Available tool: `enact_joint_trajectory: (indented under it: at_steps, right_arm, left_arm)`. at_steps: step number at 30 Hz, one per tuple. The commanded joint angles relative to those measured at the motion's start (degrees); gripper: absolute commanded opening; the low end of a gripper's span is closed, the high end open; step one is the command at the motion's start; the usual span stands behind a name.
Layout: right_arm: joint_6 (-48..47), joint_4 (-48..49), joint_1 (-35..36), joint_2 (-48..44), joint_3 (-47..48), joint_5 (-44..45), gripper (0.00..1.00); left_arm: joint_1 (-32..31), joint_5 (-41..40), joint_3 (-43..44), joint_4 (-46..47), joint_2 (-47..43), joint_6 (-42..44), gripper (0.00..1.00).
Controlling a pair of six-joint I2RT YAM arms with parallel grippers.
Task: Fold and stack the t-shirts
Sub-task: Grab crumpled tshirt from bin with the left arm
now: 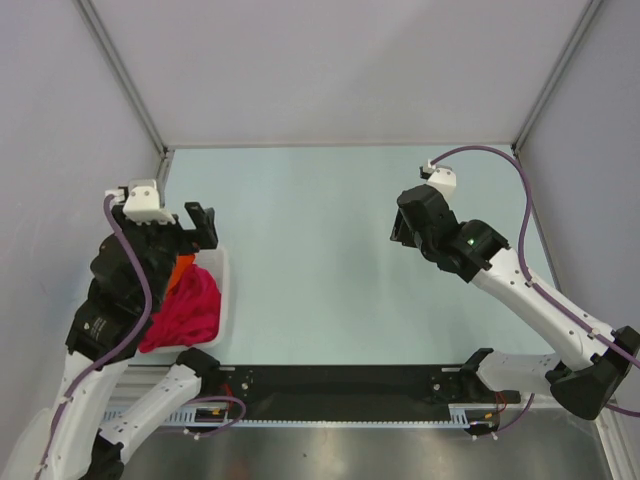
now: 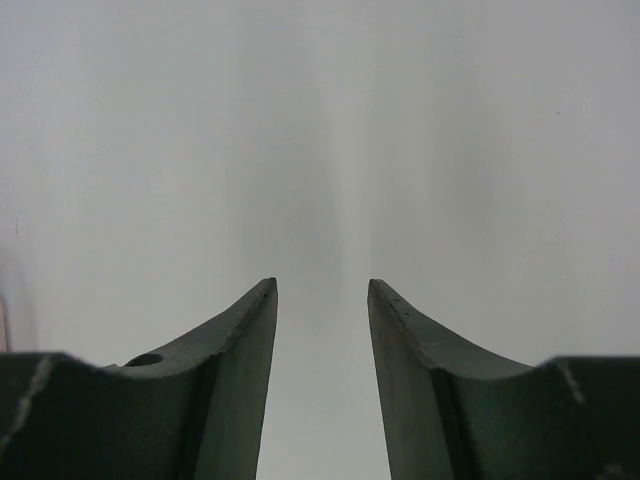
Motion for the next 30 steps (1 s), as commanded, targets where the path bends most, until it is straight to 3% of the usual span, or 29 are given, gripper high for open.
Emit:
enact_joint_trajectory:
  at_steps: [1,11,14,18,25,30]
  right_arm:
    - [0.18,1.09,0.01,-0.07,0.49,-0.33,0.47]
    - [0.27,1.44,0.01,0.20,0.31,-0.59,0.47]
    - [0.53,1.53,-0.07,0.46,0.22,-0.60,0.47]
    - [0.79,2.05,-0.16,0.64,-0.48,-0.86,0.47]
    - [0.80,0.92,-0.07,-0.06,-1.27,-0.16,0.47]
    - [0.53,0.74,-0.51,-2.43,-2.94,0.81,0.48]
  left_arm:
    - [-0.15,-0.87,1.91,-1.89,1.61,-1.58,1.00]
    - [-0.15,0.45,-0.11,-1.72,-0.94,-0.79,1.00]
    - [-0.15,-1.03,-1.52,-5.56,0.37,-2.62,1.00]
    - [0.11,-8.16,-4.32,-13.57,6.34,-9.65,1.00]
    - [3.19,-2.80,-6.62,-19.99,16.54,-19.93,1.00]
    - [5.65,-6.13,-6.44,-24.47,23.39,-25.39,1.00]
